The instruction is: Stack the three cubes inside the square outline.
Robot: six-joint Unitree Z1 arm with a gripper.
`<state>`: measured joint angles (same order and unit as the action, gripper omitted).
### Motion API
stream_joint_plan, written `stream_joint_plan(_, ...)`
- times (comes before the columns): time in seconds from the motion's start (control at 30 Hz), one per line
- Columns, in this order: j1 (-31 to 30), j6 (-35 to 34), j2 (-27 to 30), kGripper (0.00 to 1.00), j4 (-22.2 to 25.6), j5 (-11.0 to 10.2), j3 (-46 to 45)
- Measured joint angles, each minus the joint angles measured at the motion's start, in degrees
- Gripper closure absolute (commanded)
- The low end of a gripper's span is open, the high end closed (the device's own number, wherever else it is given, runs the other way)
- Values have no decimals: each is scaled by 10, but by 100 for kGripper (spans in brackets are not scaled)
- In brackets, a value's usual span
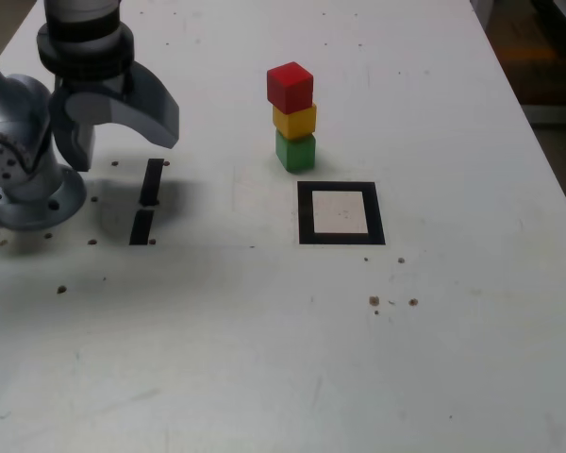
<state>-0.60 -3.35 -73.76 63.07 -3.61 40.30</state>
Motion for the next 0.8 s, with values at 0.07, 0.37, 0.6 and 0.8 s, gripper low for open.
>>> stream_joint_plan(0.07,0,0,0,0,-2,1,-1)
stream_joint_plan(0.37,0,0,-5,0,-16,3,-2)
stream_joint_plan(0.6,0,0,-7,0,-24,4,-2)
stream_joint_plan(0.8,0,0,-22,0,-35,4,-2)
